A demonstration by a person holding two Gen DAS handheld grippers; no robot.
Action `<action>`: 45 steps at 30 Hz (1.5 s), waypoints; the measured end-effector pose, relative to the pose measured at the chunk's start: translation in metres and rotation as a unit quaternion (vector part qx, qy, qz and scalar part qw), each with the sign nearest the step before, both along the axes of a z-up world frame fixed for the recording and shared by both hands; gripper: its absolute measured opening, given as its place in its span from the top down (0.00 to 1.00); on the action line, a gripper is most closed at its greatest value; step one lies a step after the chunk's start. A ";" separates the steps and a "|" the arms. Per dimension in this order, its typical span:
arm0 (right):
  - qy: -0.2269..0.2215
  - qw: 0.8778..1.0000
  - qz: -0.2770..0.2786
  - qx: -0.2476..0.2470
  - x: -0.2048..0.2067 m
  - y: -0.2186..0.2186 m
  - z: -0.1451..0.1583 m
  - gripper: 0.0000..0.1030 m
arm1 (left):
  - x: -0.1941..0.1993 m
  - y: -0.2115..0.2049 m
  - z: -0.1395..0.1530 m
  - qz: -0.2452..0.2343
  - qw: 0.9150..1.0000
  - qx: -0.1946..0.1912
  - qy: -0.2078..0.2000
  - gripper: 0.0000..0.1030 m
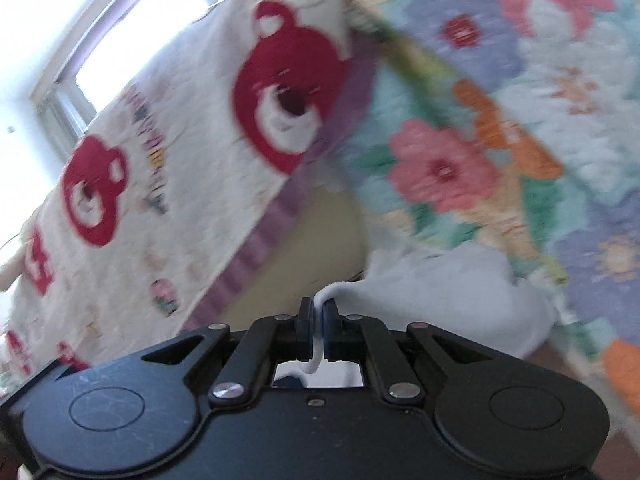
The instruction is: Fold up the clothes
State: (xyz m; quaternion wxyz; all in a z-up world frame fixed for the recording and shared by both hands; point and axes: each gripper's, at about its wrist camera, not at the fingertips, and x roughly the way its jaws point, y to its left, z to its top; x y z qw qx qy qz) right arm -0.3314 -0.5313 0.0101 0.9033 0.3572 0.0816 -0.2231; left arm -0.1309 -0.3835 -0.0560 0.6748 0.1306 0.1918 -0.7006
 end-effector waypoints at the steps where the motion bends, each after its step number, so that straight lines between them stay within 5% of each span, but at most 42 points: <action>1: -0.001 1.000 0.012 -0.004 0.005 0.004 0.003 0.94 | 0.003 0.002 -0.001 0.009 1.000 0.001 -0.010 0.48; 6: 0.000 0.998 0.061 -0.015 0.022 0.018 0.014 0.93 | 0.012 0.012 0.000 0.017 0.998 0.013 -0.054 0.45; 9: -0.011 0.997 0.073 -0.025 0.026 0.025 0.018 0.93 | 0.005 0.025 0.013 0.058 0.993 -0.033 -0.101 0.36; 14: -0.039 0.995 0.089 -0.010 0.025 0.028 0.021 0.93 | 0.023 0.031 0.030 0.023 0.999 -0.045 -0.017 0.33; 23: -0.069 0.989 0.129 -0.020 0.024 0.040 0.027 0.93 | 0.029 0.027 0.032 -0.037 0.998 -0.015 -0.052 0.33; 25: -0.073 0.987 0.144 -0.018 0.027 0.042 0.025 0.93 | 0.030 0.027 0.032 -0.038 0.998 0.004 -0.054 0.66; 26: -0.076 0.986 0.147 -0.017 0.027 0.042 0.024 0.93 | 0.032 0.027 0.031 -0.031 0.998 0.012 -0.047 0.94; 31: -0.102 0.991 0.087 0.008 0.021 0.033 0.007 0.80 | 0.063 0.031 0.030 0.050 0.998 0.036 -0.020 0.97; 33: -0.100 0.993 0.044 0.035 0.014 0.022 -0.008 0.53 | 0.088 0.042 0.031 0.093 0.995 0.040 0.017 0.97; 37: -0.038 0.996 0.007 0.080 0.006 0.006 -0.043 0.53 | 0.132 0.077 0.032 0.150 0.987 0.031 0.050 0.97; 39: 0.029 0.996 -0.007 0.084 0.013 0.003 -0.059 0.53 | 0.148 0.090 0.027 0.176 0.982 0.040 0.053 0.97; 41: 0.135 0.990 -0.017 0.044 0.033 0.004 -0.066 0.53 | 0.163 0.100 0.020 0.204 0.975 0.055 0.063 0.97; 43: 0.217 0.976 0.024 -0.027 0.063 0.009 -0.073 0.53 | 0.160 0.098 0.010 0.219 0.971 0.094 0.032 0.97; 45: 0.232 0.970 0.056 -0.044 0.085 0.004 -0.086 0.45 | 0.149 0.096 0.000 0.216 0.971 0.104 0.016 0.97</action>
